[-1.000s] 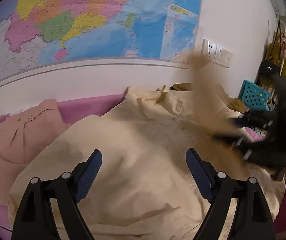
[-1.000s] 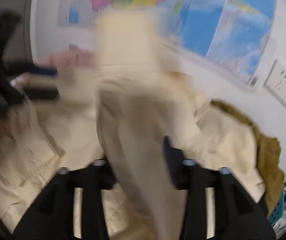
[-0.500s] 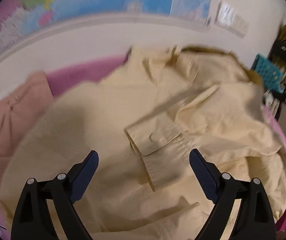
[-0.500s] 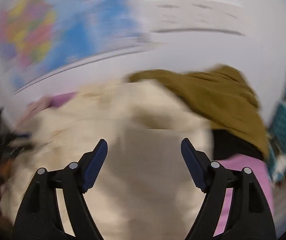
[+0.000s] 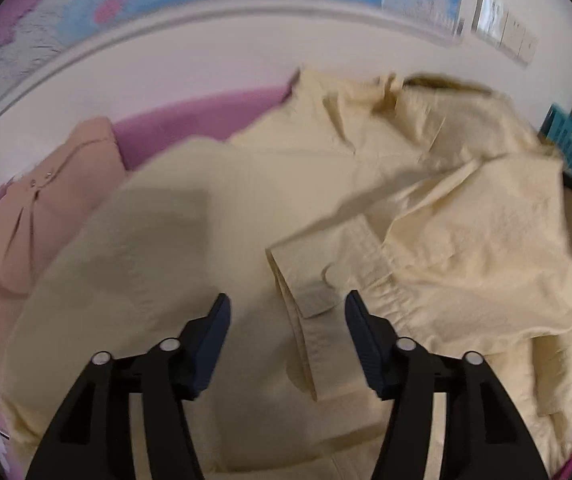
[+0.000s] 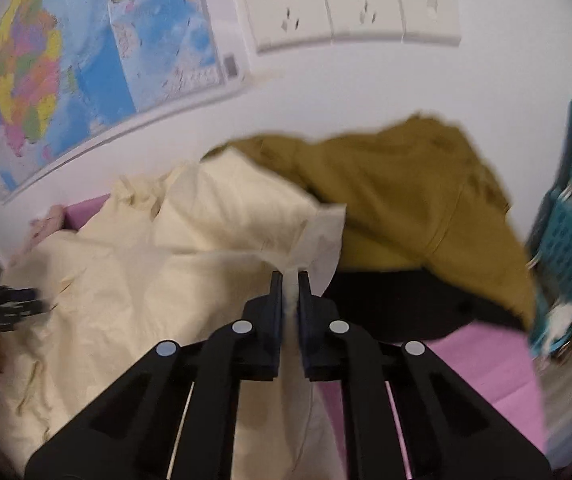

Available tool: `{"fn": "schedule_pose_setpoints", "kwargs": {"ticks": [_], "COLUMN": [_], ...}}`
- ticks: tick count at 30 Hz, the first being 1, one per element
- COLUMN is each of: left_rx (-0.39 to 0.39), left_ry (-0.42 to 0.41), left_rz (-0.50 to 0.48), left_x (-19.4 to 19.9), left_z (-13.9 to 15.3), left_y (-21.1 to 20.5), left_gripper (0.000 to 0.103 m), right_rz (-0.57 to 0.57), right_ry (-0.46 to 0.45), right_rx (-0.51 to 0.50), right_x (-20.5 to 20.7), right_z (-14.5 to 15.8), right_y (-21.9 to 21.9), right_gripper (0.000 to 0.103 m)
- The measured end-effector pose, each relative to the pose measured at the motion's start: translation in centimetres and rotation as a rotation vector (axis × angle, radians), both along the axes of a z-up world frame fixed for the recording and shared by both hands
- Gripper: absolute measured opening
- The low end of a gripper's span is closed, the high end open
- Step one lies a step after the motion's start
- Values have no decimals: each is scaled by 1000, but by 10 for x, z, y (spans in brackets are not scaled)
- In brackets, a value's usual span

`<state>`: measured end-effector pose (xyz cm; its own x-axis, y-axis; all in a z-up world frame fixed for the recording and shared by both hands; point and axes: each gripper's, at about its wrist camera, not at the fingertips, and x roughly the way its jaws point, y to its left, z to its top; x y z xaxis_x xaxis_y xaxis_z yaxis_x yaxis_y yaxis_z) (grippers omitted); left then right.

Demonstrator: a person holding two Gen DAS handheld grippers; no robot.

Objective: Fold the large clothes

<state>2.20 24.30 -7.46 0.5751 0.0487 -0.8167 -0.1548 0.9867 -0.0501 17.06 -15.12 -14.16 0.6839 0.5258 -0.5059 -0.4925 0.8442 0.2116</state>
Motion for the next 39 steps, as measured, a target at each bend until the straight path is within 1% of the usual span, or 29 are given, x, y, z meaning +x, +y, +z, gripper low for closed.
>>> {"fn": "schedule_pose_setpoints", "kwargs": {"ticks": [1, 2, 3, 4, 5, 6, 7, 8, 10, 11, 12, 13, 14, 15, 17, 19, 21, 23, 25, 26, 27, 28, 29, 30, 33, 34, 36, 37, 39], "left_rx": [-27, -41, -42, -41, -41, -42, -40, -32, -11, -7, -9, -11, -18, -27, -46, -59, -62, -74, -80, -83, -83, -79, -78, -79, -78, -81, -74, -64, -74], "left_ry": [-41, -80, -113, -134, -156, -179, -195, -204, -217, -223, -227, -232, -240, -245, -249, -253, -256, -261, -265, -266, -266, -268, -271, -277, -312, -330, -362, -381, -414], "left_rz": [-10, -19, -17, -15, -12, -4, 5, 11, 35, 45, 53, 61, 72, 80, 102, 108, 118, 125, 139, 142, 145, 155, 157, 161, 171, 177, 175, 175, 161], "left_x": [-9, -20, -30, -37, -47, -60, -68, -76, -89, -95, -101, -104, -110, -116, -126, -135, -140, -146, -153, -155, -158, -162, -164, -167, -176, -179, -182, -183, -185], "left_z": [9, 18, 25, 30, 36, 41, 45, 48, 49, 50, 51, 51, 49, 49, 47, 44, 42, 41, 40, 39, 39, 39, 39, 40, 50, 56, 67, 72, 80], "left_y": [3, 6, 9, 11, 14, 20, 25, 29, 35, 40, 44, 45, 50, 54, 59, 61, 62, 64, 67, 68, 70, 71, 72, 74, 80, 82, 83, 82, 79], "left_gripper": [65, 69, 72, 72, 72, 74, 76, 76, 77, 77, 77, 77, 77, 78, 78, 78, 79, 79, 79, 79, 79, 79, 79, 79, 79, 79, 79, 81, 84], "right_rz": [-15, -29, -37, -53, -74, -80, -66, -26, 101, 210, 326, 455, 530, 639, 731, 788, 795, 841, 865, 881, 878, 884, 901, 892, 866, 844, 801, 753, 680], "right_ry": [0, 32, 77, 82, 59, 5, -22, -54, -96, -96, -75, -46, -21, 42, 99, 130, 183, 259, 276, 274, 259, 248, 234, 212, 136, 75, 9, -55, -100], "right_rx": [-29, -59, -99, -131, -141, -116, -89, -40, 33, 67, 83, 79, 67, 43, -1, -54, -58, -46, -45, -45, -46, -43, -19, -8, 111, 143, 173, 178, 190], "right_x": [3, 9, 15, 15, 9, -5, -16, -33, -67, -85, -100, -118, -130, -144, -160, -166, -161, -157, -160, -162, -163, -164, -164, -164, -152, -146, -137, -129, -119], "right_z": [-1, -6, -13, -14, -12, -4, 3, 13, 29, 33, 34, 31, 27, 17, 1, -12, -23, -31, -36, -35, -32, -27, -18, -10, 41, 69, 99, 121, 142], "right_y": [4, 8, 13, 14, 13, 11, 12, 13, 20, 31, 43, 64, 80, 105, 141, 175, 201, 232, 253, 259, 262, 262, 260, 257, 230, 215, 193, 176, 153], "right_gripper": [9, 16, 26, 29, 37, 48, 52, 54, 55, 63, 69, 68, 69, 69, 70, 74, 76, 77, 69, 60, 44, 35, 2, 2, 2, 2, 2, 2, 2]}}
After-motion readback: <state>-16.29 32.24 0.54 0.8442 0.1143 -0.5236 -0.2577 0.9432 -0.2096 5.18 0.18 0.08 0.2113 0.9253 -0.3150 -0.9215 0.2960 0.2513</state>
